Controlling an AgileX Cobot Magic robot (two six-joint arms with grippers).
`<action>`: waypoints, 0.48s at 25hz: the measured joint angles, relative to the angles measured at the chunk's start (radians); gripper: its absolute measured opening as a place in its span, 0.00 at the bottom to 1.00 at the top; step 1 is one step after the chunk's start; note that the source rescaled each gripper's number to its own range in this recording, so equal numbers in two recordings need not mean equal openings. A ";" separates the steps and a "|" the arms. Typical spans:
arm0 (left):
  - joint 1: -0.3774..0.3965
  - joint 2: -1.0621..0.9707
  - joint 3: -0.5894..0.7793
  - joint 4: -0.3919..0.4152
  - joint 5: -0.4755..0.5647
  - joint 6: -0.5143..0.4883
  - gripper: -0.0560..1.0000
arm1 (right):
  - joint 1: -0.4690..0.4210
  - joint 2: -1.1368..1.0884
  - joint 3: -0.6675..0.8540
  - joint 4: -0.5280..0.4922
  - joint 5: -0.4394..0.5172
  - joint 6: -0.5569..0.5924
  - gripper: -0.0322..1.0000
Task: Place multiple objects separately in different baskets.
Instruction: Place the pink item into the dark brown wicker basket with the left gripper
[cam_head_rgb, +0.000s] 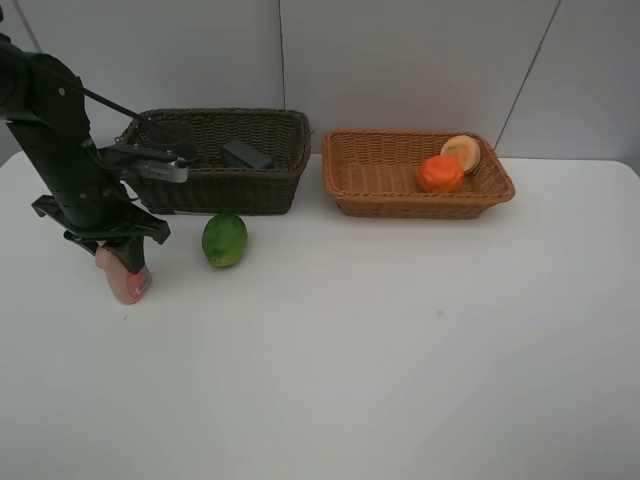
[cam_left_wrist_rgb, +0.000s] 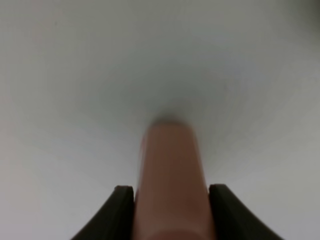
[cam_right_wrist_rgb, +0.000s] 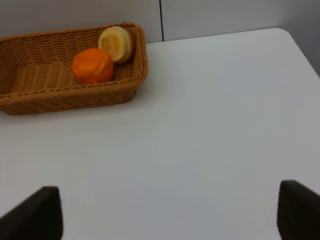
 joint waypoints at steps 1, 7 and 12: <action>0.000 -0.008 0.000 -0.001 0.002 0.000 0.43 | 0.000 0.000 0.000 0.000 0.000 0.000 0.95; 0.000 -0.107 0.000 -0.010 0.021 0.000 0.43 | 0.000 0.000 0.000 0.000 0.000 0.000 0.95; 0.000 -0.200 0.000 -0.010 0.068 0.000 0.43 | 0.000 0.000 0.000 0.000 0.000 0.000 0.95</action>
